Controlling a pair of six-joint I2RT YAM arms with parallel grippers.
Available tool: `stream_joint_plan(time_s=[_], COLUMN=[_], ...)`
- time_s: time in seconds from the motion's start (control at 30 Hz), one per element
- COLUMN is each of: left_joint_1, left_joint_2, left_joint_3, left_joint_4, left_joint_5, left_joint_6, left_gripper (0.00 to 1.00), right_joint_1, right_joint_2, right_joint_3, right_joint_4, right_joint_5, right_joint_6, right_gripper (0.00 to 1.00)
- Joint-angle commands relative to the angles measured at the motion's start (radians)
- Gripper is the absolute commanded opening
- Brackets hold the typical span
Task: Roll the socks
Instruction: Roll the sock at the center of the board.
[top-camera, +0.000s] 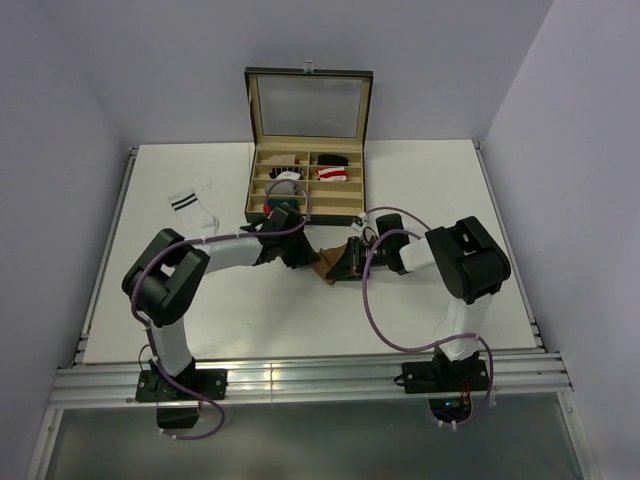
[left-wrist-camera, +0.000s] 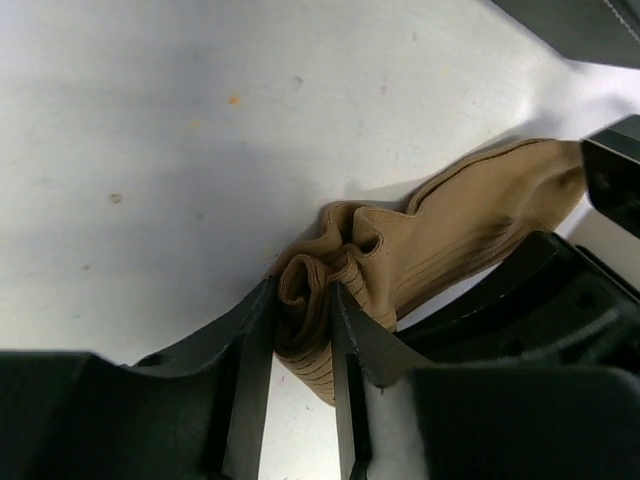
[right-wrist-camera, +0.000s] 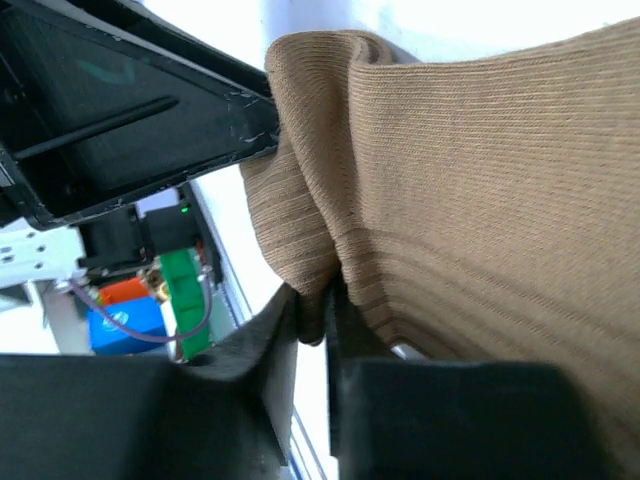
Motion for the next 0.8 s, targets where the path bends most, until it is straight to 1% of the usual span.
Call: stream_joint_plan(time_s=[0.0, 0.03, 0.07, 0.1, 0.13, 0.17, 0.23, 0.27, 0.3, 0.37, 0.43, 0.53, 0.67, 0.77], left_joint_1=[-0.021, -0.022, -0.025, -0.027, -0.028, -0.033, -0.037, -0.039, -0.039, -0.044, -0.045, -0.048, -0.054, -0.057], left_joint_2=[0.056, 0.06, 0.07, 0.073, 0.077, 0.08, 0.09, 0.093, 0.094, 0.1, 0.105, 0.111, 0.11, 0.113], left_joint_3=[0.033, 0.037, 0.048, 0.054, 0.068, 0.077, 0.106, 0.116, 0.123, 0.143, 0.162, 0.182, 0.197, 0.205], left_joint_4=[-0.121, -0.146, -0.159, -0.167, -0.193, -0.205, -0.237, -0.243, -0.248, -0.257, -0.26, -0.268, -0.271, -0.271], left_joint_5=[-0.013, -0.024, -0.03, -0.036, -0.05, -0.056, -0.067, -0.07, -0.07, -0.07, -0.07, -0.062, -0.055, -0.045], left_joint_6=[0.079, 0.087, 0.096, 0.114, 0.123, 0.134, 0.165, 0.173, 0.186, 0.197, 0.208, 0.223, 0.237, 0.242], left_gripper=[0.32, 0.32, 0.32, 0.32, 0.33, 0.33, 0.33, 0.34, 0.34, 0.34, 0.34, 0.35, 0.36, 0.36], right_joint_1=[0.006, 0.013, 0.022, 0.045, 0.062, 0.077, 0.134, 0.155, 0.178, 0.249, 0.311, 0.358, 0.436, 0.473], right_joint_2=[-0.078, -0.107, -0.138, -0.204, -0.241, -0.312, -0.383, -0.447, -0.474, -0.532, -0.548, -0.534, -0.482, -0.442], right_joint_3=[-0.044, -0.043, -0.037, -0.033, -0.029, -0.015, -0.001, 0.011, 0.017, 0.02, 0.022, 0.03, 0.043, 0.063], right_joint_4=[-0.17, -0.187, -0.207, -0.256, -0.285, -0.311, -0.391, -0.404, -0.445, -0.447, -0.439, -0.419, -0.376, -0.362], right_joint_5=[0.167, 0.217, 0.248, 0.29, 0.374, 0.431, 0.536, 0.669, 0.728, 0.854, 0.902, 0.942, 1.008, 1.06], right_joint_6=[-0.076, -0.095, -0.109, -0.125, -0.161, -0.18, -0.233, -0.252, -0.267, -0.327, -0.376, -0.427, -0.479, -0.511], right_gripper=[0.2, 0.25, 0.34, 0.38, 0.43, 0.45, 0.48, 0.49, 0.5, 0.5, 0.5, 0.5, 0.5, 0.51])
